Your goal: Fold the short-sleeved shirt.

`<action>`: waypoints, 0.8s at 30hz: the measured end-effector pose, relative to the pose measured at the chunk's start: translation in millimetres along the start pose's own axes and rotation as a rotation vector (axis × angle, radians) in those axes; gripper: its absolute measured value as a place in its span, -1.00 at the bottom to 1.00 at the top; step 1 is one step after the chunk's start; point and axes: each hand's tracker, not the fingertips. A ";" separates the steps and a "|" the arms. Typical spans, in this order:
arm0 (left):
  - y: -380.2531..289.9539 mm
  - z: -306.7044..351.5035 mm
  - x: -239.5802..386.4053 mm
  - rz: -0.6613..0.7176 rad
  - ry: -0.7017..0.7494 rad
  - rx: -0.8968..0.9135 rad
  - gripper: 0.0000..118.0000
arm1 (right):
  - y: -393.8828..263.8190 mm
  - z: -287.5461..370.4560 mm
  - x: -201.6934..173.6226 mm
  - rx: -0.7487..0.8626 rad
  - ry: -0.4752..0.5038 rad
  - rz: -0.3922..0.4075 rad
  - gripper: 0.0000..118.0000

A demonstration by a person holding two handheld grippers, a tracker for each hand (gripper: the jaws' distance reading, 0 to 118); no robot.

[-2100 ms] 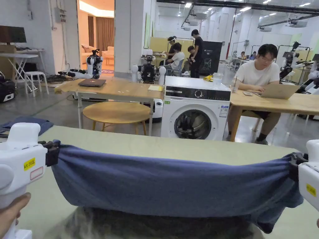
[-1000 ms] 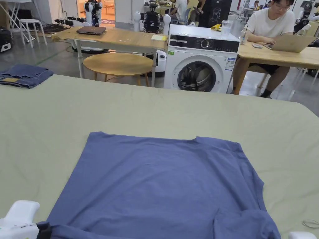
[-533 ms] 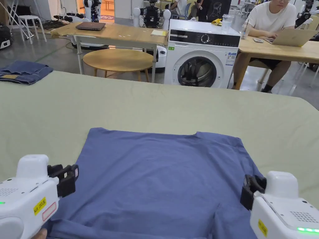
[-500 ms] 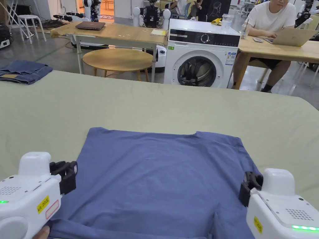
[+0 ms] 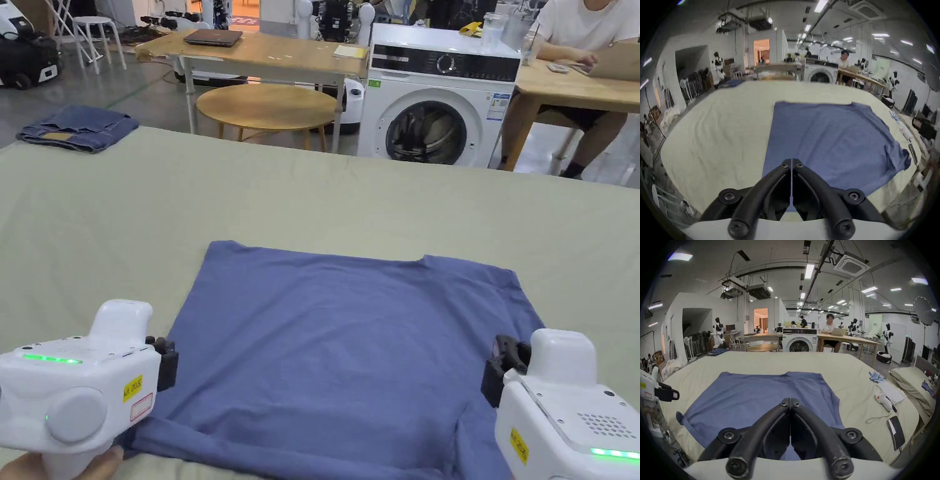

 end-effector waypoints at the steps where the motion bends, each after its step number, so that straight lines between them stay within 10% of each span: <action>1: -1.5 -3.0 -7.0 0.019 -0.011 -0.041 -1.00 | -3.1 -0.7 1.5 -0.012 -0.001 0.003 -1.00; 4: -4.8 -18.4 -27.2 0.071 -0.020 -0.188 -1.00 | -10.1 -4.5 8.0 -0.050 0.003 -0.010 -1.00; 12: -20.5 -53.2 -48.8 0.114 0.056 -0.400 0.03 | -20.4 -11.1 17.1 -0.146 0.030 -0.019 -1.00; 24: -47.5 -43.8 -33.1 0.043 0.104 -0.385 -0.10 | -32.0 -9.3 38.7 -0.218 -0.004 0.006 -1.00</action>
